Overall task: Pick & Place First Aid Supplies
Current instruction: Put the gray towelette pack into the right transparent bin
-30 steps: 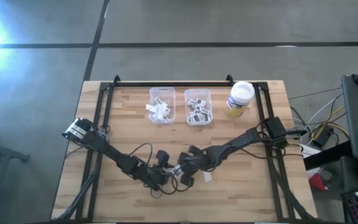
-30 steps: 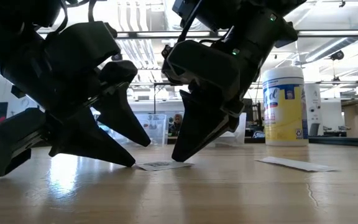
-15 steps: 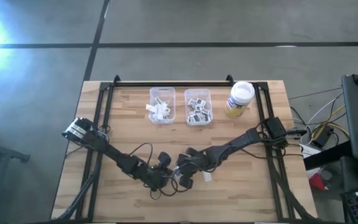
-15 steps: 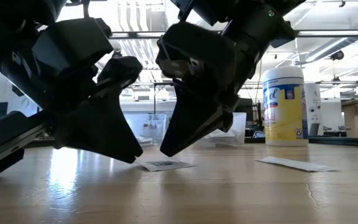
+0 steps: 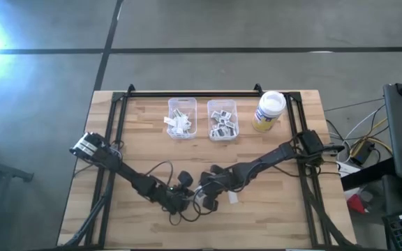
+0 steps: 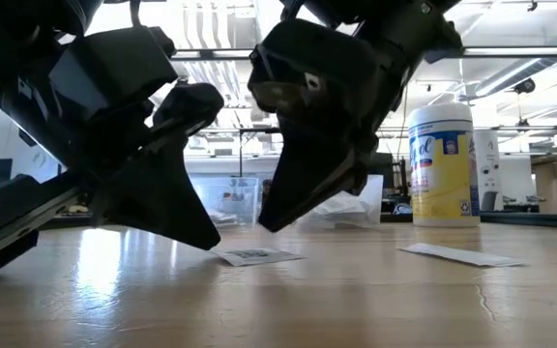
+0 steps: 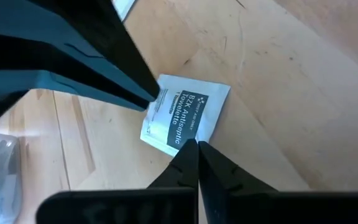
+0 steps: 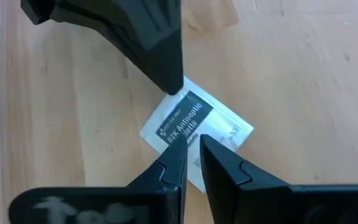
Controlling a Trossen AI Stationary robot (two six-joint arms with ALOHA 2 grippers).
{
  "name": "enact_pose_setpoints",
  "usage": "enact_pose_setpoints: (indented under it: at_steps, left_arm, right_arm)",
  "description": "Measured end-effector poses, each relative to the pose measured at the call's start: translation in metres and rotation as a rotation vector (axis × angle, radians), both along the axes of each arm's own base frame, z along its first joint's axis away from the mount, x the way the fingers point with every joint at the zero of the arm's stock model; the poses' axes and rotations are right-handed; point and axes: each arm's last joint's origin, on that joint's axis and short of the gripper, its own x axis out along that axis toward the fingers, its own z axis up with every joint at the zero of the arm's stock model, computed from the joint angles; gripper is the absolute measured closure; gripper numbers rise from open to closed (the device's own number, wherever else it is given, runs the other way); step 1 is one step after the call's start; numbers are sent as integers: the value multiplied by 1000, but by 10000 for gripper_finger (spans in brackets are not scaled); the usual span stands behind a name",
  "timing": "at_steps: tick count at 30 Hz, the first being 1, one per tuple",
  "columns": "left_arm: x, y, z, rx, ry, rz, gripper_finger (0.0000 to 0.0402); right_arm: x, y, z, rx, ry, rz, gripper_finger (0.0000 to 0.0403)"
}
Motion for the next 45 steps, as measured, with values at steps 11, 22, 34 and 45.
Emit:
enact_pose_setpoints:
  at_steps: [11,22,34,45]
  left_arm:
    - [-4,-16,6,31,96,-62,394]
    - [-2,-11,6,40,89,-61,319]
    - [6,-2,-5,84,95,-4,286]
    - [6,1,-6,152,96,-5,292]
  right_arm:
    - [-4,-8,-11,-39,46,-41,360]
    - [-3,-11,-14,-27,52,-67,360]
    - [2,-10,-23,28,35,-105,360]
    - [6,-8,-21,45,26,-94,360]
